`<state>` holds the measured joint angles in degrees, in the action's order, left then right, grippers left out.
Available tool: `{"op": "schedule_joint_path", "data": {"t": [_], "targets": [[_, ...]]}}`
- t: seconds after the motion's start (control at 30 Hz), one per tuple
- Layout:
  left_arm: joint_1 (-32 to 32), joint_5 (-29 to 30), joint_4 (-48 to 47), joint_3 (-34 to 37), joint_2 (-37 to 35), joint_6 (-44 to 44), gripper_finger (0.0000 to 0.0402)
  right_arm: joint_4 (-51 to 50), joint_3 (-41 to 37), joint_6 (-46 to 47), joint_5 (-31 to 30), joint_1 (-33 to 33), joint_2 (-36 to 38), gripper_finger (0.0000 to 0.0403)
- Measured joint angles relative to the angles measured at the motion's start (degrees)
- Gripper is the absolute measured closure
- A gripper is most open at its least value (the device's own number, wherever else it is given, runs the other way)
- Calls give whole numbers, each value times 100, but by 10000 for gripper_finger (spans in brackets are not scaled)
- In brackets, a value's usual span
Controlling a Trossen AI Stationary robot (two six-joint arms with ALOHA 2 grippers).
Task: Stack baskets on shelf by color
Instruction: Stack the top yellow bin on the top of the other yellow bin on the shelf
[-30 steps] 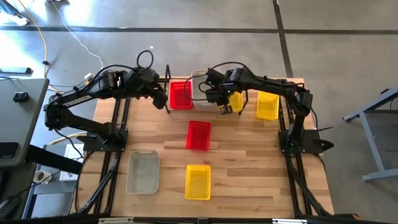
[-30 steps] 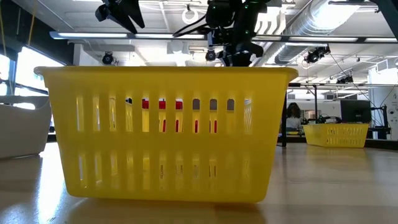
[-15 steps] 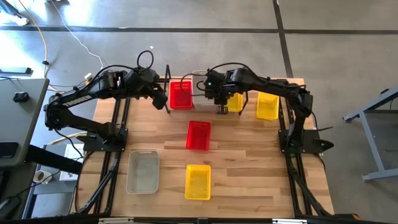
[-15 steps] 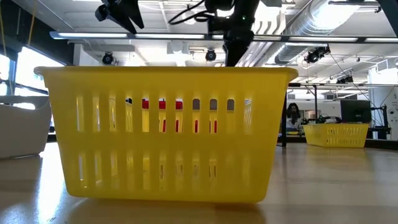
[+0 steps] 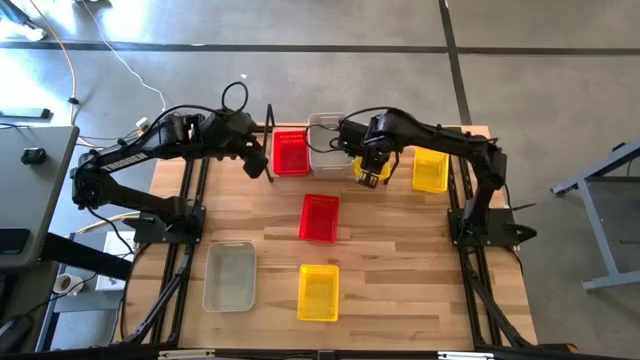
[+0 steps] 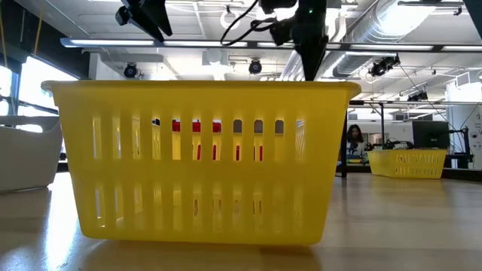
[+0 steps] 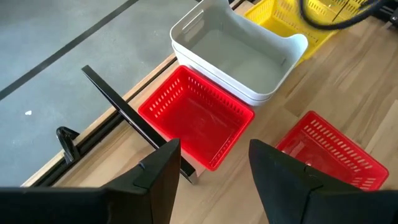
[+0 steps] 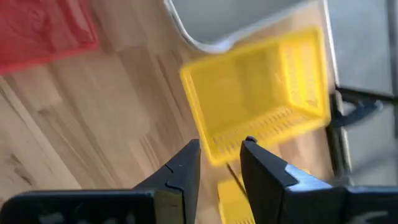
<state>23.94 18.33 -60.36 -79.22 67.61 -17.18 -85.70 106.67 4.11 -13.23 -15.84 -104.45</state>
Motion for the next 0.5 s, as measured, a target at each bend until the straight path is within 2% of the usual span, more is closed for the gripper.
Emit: {"op": "schedule_joint_path", "data": {"t": [0.27,0.5], "targets": [[0,-20,2,0,0,43,222,-335,-146,469,-452,49,685,305],[0,-20,17,0,0,32,222,-47,-1467,598,-608,30,1799,305]]}}
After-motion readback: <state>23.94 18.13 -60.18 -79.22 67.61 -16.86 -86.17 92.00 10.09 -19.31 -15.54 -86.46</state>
